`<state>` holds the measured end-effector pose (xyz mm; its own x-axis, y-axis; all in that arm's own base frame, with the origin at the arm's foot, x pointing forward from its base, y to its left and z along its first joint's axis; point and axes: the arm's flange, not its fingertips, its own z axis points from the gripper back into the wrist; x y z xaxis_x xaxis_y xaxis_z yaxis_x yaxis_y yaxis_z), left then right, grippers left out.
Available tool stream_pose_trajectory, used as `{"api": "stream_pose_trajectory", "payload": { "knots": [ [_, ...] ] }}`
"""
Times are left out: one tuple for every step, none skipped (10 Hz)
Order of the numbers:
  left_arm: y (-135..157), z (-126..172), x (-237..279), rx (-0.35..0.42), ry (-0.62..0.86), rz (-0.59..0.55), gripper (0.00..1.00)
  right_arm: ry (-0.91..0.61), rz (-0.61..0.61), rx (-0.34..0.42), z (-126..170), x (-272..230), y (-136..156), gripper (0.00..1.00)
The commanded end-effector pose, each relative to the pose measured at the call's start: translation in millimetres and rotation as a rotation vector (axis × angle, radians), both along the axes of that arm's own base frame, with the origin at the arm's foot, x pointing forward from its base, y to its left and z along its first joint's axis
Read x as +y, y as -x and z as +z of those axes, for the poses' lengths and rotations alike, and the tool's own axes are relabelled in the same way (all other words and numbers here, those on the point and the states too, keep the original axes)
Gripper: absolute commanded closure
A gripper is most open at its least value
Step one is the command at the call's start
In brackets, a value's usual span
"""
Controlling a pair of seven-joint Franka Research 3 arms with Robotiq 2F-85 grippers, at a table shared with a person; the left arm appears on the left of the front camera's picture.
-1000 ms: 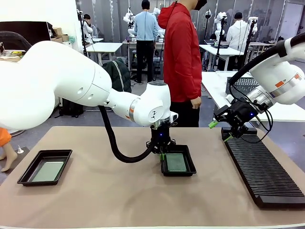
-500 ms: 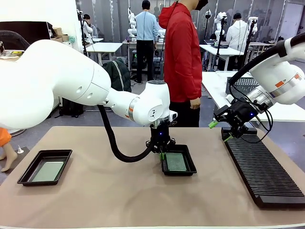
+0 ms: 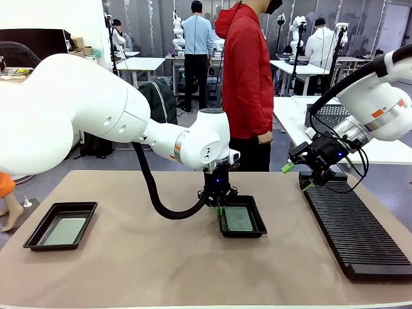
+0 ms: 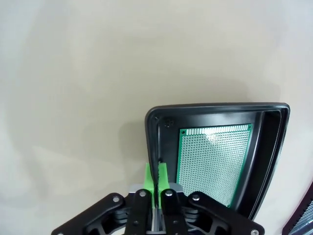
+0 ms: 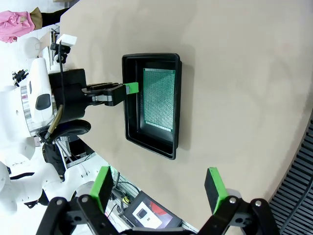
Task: Inspect and transfer BCBs to ESD trays.
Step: Pick up the ESD tray and place it on the left side of the table.
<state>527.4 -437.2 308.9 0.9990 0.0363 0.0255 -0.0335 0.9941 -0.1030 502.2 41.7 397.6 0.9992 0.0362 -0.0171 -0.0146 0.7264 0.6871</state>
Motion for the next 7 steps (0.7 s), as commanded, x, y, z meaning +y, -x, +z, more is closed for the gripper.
{"api": "stream_pose_trajectory", "payload": {
  "knots": [
    [4,5,22,-0.026,0.076,-0.035,0.97,0.021,-0.010,0.012,2,1,2,0.00],
    [5,6,34,-0.037,0.104,-0.041,0.97,0.021,-0.010,0.012,2,1,2,0.00],
    [6,7,45,-0.046,0.133,-0.053,0.97,0.021,-0.010,0.012,2,1,2,0.00],
    [9,9,55,-0.050,0.153,-0.060,0.97,0.021,-0.010,0.012,2,1,2,0.00],
    [13,12,65,-0.057,0.170,-0.067,0.97,0.021,-0.010,0.012,2,1,2,0.00],
    [16,16,80,-0.064,0.199,-0.076,0.97,0.021,-0.010,0.012,2,1,2,0.00],
    [20,21,95,-0.060,0.219,-0.084,0.97,0.021,-0.010,0.012,2,1,2,0.00]
  ]
}}
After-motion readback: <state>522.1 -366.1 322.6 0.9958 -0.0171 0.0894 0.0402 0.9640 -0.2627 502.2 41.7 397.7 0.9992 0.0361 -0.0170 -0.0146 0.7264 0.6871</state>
